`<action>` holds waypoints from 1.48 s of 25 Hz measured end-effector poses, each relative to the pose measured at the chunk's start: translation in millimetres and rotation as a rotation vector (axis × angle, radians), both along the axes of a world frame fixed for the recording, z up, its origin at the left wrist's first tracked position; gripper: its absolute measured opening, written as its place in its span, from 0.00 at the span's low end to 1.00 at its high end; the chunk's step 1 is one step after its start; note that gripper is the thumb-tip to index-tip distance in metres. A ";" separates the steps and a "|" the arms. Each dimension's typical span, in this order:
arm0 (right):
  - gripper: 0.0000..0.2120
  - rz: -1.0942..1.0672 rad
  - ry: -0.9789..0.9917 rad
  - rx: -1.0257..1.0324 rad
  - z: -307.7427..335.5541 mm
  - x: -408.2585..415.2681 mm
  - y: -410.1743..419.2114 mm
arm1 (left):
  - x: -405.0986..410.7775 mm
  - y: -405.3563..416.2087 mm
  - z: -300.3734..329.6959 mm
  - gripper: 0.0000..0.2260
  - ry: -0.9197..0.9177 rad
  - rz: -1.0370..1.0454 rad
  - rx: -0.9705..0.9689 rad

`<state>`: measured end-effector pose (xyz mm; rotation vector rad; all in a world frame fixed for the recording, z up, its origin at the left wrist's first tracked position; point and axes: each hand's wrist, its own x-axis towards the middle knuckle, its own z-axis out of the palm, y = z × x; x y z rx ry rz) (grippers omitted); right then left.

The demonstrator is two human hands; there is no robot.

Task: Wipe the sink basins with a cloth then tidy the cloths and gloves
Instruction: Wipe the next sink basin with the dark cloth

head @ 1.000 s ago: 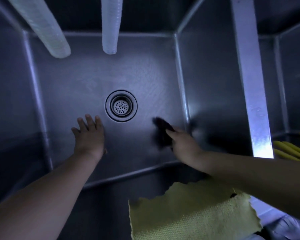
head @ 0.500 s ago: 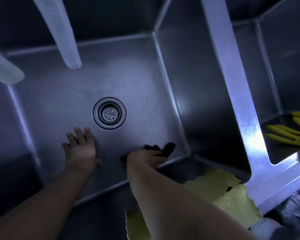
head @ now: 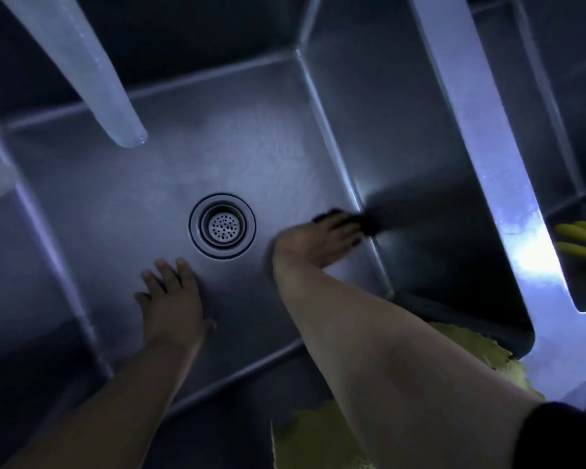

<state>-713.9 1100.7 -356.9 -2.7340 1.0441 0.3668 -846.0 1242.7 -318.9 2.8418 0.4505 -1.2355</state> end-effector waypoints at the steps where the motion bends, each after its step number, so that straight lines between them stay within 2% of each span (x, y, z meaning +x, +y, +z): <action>1: 0.27 0.112 -0.077 0.013 -0.5 4.8 11.7 | 0.1 0.2 -1.8 0.54 -0.002 0.003 -0.006; 3: 0.29 0.502 -0.212 0.091 -6.2 8.0 35.0 | 0.0 1.3 -5.4 0.54 0.003 0.013 -0.019; 5: 0.28 0.851 -0.234 0.168 -7.4 -4.6 44.2 | -0.6 1.9 -6.4 0.53 0.007 0.012 -0.020; 7: 0.26 1.068 -0.267 0.234 -10.7 -27.1 20.8 | 0.0 1.4 -4.7 0.53 0.006 -0.004 -0.007; 8: 0.25 1.108 -0.286 0.243 -11.3 -39.9 4.1 | 0.8 0.7 -3.5 0.53 0.011 -0.005 -0.002; 11: 0.26 0.904 -0.255 0.169 -10.2 -48.8 -38.3 | 0.6 0.1 -0.3 0.52 0.027 -0.002 -0.006; 14: 0.25 0.737 -0.241 0.038 -7.1 -12.2 -59.8 | 1.4 1.3 -2.6 0.53 0.028 -0.013 0.005; 20: 0.26 0.929 -0.238 -0.035 -6.2 41.5 -57.4 | 2.8 2.0 -10.2 0.54 0.048 0.015 0.006; 27: 0.27 1.096 -0.248 0.027 -16.8 139.3 14.0 | -1.9 2.2 -21.8 0.57 0.045 0.040 0.029; 30: 0.26 1.264 -0.299 0.098 -18.4 122.0 27.7 | -1.2 2.4 -21.2 0.56 0.061 0.055 0.028; 33: 0.22 1.494 -0.324 0.329 -12.9 77.3 18.2 | 2.3 0.0 -16.0 0.56 0.074 0.081 0.016; 35: 0.16 1.533 -0.360 0.409 -6.5 51.2 7.6 | 5.1 -1.2 -12.4 0.55 0.090 0.089 0.017; 37: 0.10 1.451 -0.380 0.469 5.6 39.9 3.9 | 7.5 -2.9 -8.9 0.55 0.100 0.103 0.022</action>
